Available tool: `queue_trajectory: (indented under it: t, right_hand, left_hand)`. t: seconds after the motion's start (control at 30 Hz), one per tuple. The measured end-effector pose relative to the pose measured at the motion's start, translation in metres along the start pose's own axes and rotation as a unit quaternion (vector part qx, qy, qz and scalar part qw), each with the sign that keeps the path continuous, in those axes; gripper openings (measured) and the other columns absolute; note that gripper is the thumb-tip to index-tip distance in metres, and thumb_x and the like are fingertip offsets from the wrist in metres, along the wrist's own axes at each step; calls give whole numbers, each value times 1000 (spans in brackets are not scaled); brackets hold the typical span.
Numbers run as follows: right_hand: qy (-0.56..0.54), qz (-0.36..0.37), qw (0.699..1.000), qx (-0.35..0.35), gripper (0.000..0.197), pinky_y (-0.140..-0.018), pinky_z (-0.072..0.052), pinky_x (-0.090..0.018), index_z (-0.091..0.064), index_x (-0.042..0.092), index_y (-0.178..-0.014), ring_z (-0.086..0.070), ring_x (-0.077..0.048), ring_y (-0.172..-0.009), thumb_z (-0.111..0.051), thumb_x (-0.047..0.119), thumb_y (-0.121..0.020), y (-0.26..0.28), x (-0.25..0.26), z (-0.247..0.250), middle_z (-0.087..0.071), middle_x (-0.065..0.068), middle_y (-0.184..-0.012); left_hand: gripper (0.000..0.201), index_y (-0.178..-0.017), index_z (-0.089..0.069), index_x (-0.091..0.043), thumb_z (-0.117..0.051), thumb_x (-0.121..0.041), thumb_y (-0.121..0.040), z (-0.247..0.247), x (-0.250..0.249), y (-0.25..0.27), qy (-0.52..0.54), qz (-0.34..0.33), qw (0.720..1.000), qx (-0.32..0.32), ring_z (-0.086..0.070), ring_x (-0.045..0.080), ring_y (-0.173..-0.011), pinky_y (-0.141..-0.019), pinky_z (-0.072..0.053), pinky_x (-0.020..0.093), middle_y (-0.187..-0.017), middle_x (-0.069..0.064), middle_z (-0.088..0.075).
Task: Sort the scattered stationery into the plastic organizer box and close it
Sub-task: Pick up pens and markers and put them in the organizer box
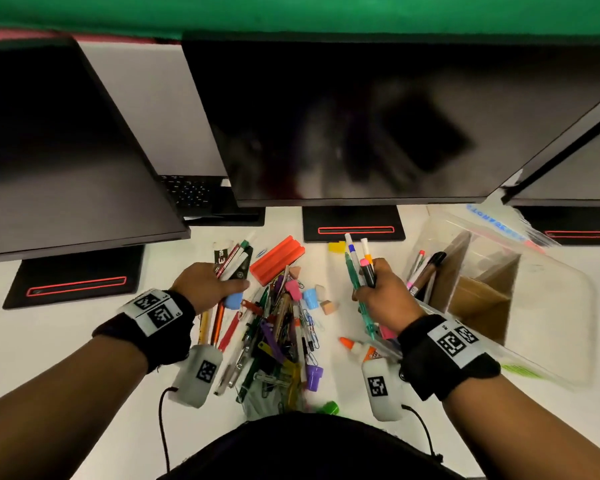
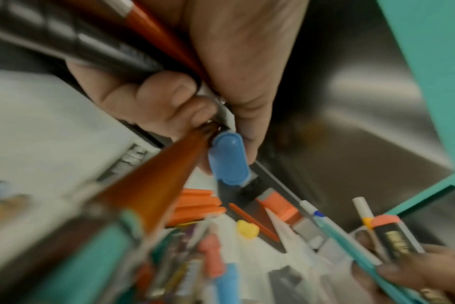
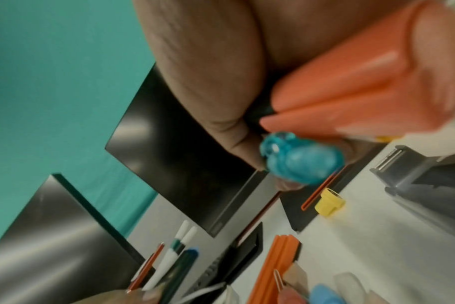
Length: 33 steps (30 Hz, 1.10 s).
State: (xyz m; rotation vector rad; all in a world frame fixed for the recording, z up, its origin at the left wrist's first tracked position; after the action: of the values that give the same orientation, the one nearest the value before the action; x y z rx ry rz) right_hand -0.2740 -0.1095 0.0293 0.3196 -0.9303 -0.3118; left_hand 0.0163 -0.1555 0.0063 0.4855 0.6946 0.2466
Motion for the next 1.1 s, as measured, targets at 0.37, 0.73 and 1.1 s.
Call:
queue_trajectory:
  t: [0.37,0.73,1.1]
  right_hand:
    - [-285,-122,941,-134,12,-87,-52,-50,-59,4,-82,-62,-37,-82,-52,-6,-82,12,-56,102,-63,-21,-84]
    - [-136,-110,978,-116,26,-76,-50,-37,-66,-6,-93,-62,-32,-81,-67,18,-81,-34,-64,114,-65,-20,-89]
    - [13,40,992,-115,23,-69,-40,-14,-66,11,-108,-58,-11,-87,-59,9,-86,34,-77,151,-68,-2,-101]
  left_hand:
    - [40,-55,-46,-18,-70,-39,-79,-101,-172,33,29,-154,981,114,-43,14,-49,-53,-39,24,-53,0,-45]
    - [25,-64,-56,-20,-66,-32,-83,-145,-212,35,32,-154,980,119,-45,13,-52,-50,-35,22,-58,-3,-51]
    - [31,-87,-66,-6,-61,-37,-87,-166,-244,34,18,-167,981,101,-49,18,-57,-57,-40,26,-63,2,-52]
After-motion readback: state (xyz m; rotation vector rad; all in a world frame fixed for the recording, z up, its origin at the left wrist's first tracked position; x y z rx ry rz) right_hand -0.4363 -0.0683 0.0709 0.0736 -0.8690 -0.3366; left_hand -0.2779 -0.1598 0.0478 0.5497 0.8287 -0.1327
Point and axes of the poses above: each hand's wrist, its own y-axis away from the middle knuckle, its own z-axis out of the back of the hand, x = y × z, the point moved 8 cm from there along -y, towards the middle knuckle
